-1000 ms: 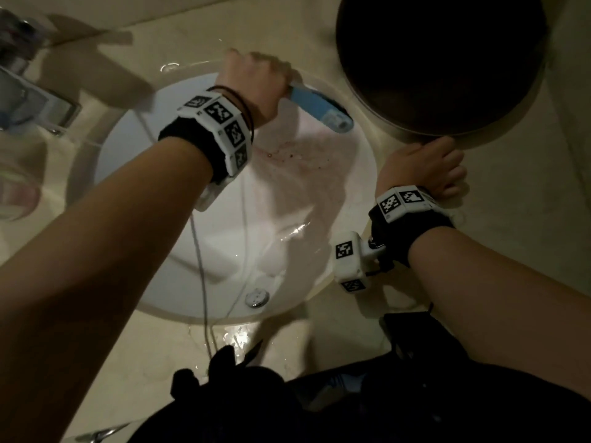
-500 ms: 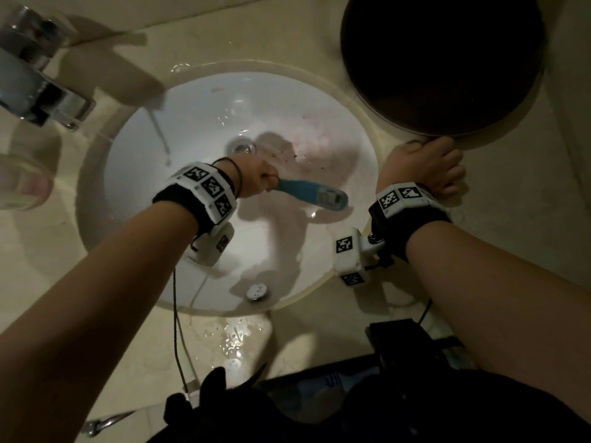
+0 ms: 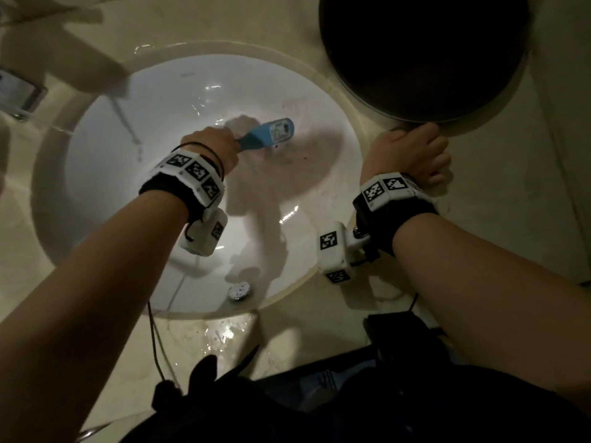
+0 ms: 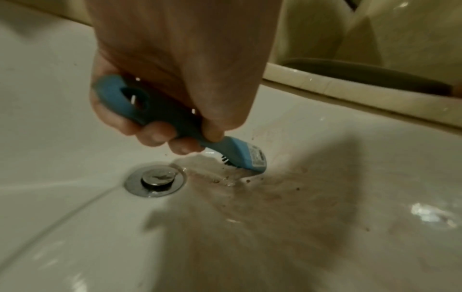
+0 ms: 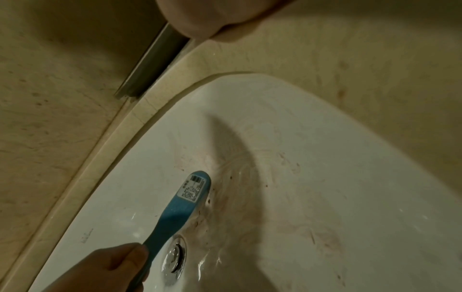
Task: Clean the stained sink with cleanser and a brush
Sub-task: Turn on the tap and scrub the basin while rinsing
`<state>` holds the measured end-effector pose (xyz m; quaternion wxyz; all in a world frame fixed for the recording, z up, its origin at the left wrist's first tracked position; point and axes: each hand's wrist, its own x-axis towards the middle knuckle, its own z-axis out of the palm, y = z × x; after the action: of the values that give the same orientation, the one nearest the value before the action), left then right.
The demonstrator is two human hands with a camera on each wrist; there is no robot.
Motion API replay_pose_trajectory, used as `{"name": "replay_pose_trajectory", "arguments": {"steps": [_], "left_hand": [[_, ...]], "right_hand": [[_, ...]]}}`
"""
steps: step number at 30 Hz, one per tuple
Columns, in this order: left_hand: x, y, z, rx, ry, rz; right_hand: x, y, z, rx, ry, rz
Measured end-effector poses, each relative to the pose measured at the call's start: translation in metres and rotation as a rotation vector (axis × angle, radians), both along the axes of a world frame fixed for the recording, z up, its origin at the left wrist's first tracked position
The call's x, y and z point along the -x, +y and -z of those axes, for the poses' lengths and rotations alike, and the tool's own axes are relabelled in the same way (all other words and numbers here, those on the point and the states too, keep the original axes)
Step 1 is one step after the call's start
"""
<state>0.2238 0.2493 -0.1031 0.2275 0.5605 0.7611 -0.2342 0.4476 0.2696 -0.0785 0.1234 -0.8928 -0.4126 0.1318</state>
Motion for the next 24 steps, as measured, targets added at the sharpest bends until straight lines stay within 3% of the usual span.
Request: {"name": "replay_pose_trajectory", "arguments": {"steps": [5, 8, 16, 18, 22, 24], "left_hand": [[-0.002, -0.001, 0.002, 0.097, -0.350, 0.099], [-0.018, 0.001, 0.010, 0.182, -0.301, 0.089], [0.016, 0.004, 0.011, 0.055, -0.034, -0.021], [0.017, 0.006, 0.007, 0.065, -0.048, -0.051], [0.008, 0.001, 0.013, -0.033, -0.467, -0.240], [-0.002, 0.002, 0.017, -0.084, -0.536, -0.248]], "right_hand": [[0.000, 0.000, -0.002, 0.021, 0.014, 0.002], [0.000, 0.000, -0.002, 0.022, 0.007, 0.005], [0.001, 0.001, -0.004, 0.031, 0.015, 0.005], [0.001, 0.001, -0.005, 0.033, 0.016, 0.003], [0.001, 0.000, -0.005, 0.049, 0.019, 0.002], [0.001, 0.000, -0.006, 0.053, 0.020, 0.001]]}}
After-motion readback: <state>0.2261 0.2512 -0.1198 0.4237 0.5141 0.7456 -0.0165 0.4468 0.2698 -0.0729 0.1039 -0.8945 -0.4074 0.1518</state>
